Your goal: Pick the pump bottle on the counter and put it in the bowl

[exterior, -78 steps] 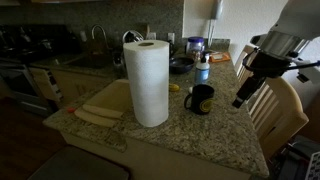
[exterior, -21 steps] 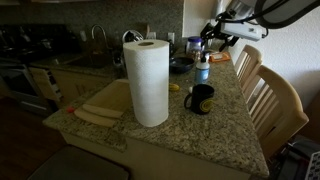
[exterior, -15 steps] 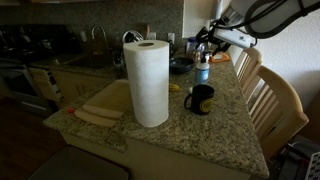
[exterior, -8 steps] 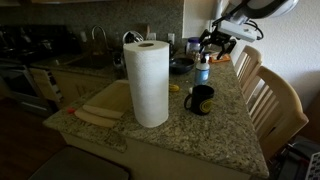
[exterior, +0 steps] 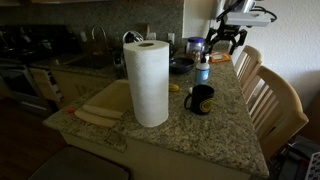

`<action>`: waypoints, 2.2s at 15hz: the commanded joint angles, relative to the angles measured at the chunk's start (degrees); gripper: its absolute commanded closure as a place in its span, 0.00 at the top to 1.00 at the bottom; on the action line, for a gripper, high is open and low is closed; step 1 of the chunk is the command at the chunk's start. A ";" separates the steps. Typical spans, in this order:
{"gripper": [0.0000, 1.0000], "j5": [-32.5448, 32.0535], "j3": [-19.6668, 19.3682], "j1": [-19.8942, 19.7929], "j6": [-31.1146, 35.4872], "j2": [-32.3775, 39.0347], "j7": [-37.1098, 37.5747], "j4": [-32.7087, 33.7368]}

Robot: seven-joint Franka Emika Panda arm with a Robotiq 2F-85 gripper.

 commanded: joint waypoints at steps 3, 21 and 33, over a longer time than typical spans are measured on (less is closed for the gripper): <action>1.00 -0.17 -0.53 1.54 -13.56 9.91 -5.75 7.16; 1.00 -5.50 -3.23 2.64 10.28 13.23 1.24 4.79; 1.00 -8.98 -3.13 3.86 16.84 13.31 5.65 3.49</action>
